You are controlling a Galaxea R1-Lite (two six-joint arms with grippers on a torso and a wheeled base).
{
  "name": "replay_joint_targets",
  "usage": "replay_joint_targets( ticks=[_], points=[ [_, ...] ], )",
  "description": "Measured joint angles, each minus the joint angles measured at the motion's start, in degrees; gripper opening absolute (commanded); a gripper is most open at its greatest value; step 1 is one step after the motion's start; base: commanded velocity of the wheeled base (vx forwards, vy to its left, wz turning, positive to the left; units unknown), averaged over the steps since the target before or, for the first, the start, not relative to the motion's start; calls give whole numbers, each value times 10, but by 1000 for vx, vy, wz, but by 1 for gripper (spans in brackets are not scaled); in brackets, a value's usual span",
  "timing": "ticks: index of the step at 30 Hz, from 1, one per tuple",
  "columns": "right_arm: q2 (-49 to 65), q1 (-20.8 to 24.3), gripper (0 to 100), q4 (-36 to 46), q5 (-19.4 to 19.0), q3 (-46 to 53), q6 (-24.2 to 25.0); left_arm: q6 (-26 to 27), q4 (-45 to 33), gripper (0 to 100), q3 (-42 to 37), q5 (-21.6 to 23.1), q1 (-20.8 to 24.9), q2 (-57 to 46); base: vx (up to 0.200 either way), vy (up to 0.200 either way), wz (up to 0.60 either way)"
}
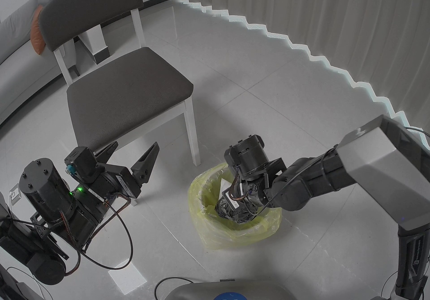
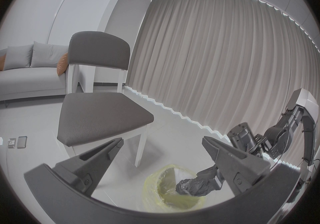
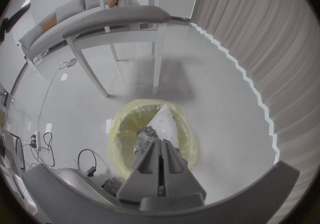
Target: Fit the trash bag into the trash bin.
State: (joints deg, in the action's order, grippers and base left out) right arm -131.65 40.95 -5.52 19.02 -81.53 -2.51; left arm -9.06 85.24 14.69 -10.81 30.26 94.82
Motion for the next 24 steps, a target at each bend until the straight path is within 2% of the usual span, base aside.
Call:
replay_joint_targets(
  ticks=[12, 24],
  points=[
    [-77, 10, 0, -2, -11, -47, -5, -1, 2, 100, -7, 2, -3, 3, 0, 0, 0],
    [-105, -49, 0, 3, -13, -83, -6, -2, 3, 100, -7, 4, -10, 9, 0, 0, 0]
  ],
)
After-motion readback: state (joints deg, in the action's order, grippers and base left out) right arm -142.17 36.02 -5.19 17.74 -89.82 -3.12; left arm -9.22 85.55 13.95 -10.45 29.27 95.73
